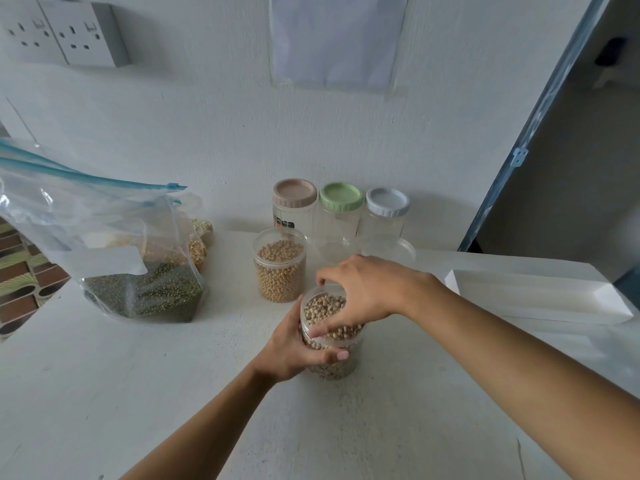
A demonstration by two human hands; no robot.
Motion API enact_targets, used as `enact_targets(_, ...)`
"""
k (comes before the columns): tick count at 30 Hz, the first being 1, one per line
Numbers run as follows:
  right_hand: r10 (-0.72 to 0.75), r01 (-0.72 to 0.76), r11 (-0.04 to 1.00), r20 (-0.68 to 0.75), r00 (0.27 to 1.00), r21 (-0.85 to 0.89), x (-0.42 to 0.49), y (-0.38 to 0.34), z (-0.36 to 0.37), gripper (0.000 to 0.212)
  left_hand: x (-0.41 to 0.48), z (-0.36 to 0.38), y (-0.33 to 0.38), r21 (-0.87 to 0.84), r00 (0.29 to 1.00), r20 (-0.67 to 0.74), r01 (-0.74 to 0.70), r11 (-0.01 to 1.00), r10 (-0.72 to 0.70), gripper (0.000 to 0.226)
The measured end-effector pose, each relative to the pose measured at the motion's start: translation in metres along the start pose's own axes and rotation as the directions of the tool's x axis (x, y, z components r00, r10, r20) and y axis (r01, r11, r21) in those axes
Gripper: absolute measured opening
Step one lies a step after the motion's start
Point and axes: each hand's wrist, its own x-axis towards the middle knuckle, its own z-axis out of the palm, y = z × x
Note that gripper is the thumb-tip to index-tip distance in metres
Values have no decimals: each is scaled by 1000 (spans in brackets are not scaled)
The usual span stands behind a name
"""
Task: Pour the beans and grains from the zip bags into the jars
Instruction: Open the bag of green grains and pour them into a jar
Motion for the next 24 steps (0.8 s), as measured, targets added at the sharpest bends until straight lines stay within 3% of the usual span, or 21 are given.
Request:
enact_targets(3, 80, -83, 995, -50, 996, -59, -3, -2, 2, 77, -2, 0, 7, -6, 1000, 14, -5, 1000, 5, 83)
enact_targets(6, 127, -141, 984, -130, 983, -106, -6, 2, 3, 88, -3, 1, 10, 2, 1000, 12, -10, 1000, 10, 87)
enact_targets(8, 60, -62, 998, -96, 994, -15, -7, 9, 4, 86, -3, 0, 9, 21, 1000, -13, -26, 999, 27, 89)
enact_targets(10, -133, 129, 976, 13, 991, 174, -8, 11, 3, 76, -2, 0, 5, 34, 999, -17, -48, 998, 49, 89)
enact_targets(12, -234, 216, 948, 51, 971, 234, -10, 9, 7, 70, -1, -1, 1, 51, 998, -19, -59, 997, 60, 86)
enact_targets(15, -96, 102, 990, -70, 993, 97, -13, 8, 14, 53, 0, -3, 0, 60, 998, -11, -55, 997, 56, 87)
enact_targets(17, 10, -19, 998, -144, 989, -66, -16, 6, 16, 52, 0, -4, 1, 44, 999, -4, -47, 998, 47, 88)
enact_targets(19, 48, -77, 989, -225, 973, -122, -18, 6, 19, 56, 0, -4, 2, 38, 998, 12, -56, 998, 56, 87)
enact_targets(21, -17, -6, 996, -260, 965, -87, -18, 10, 21, 55, 1, -4, 1, 41, 998, 16, -53, 998, 53, 87)
enact_targets(24, -217, 224, 959, -55, 975, 172, -16, 13, 20, 63, 2, -3, 2, 15, 999, -5, -44, 999, 44, 90)
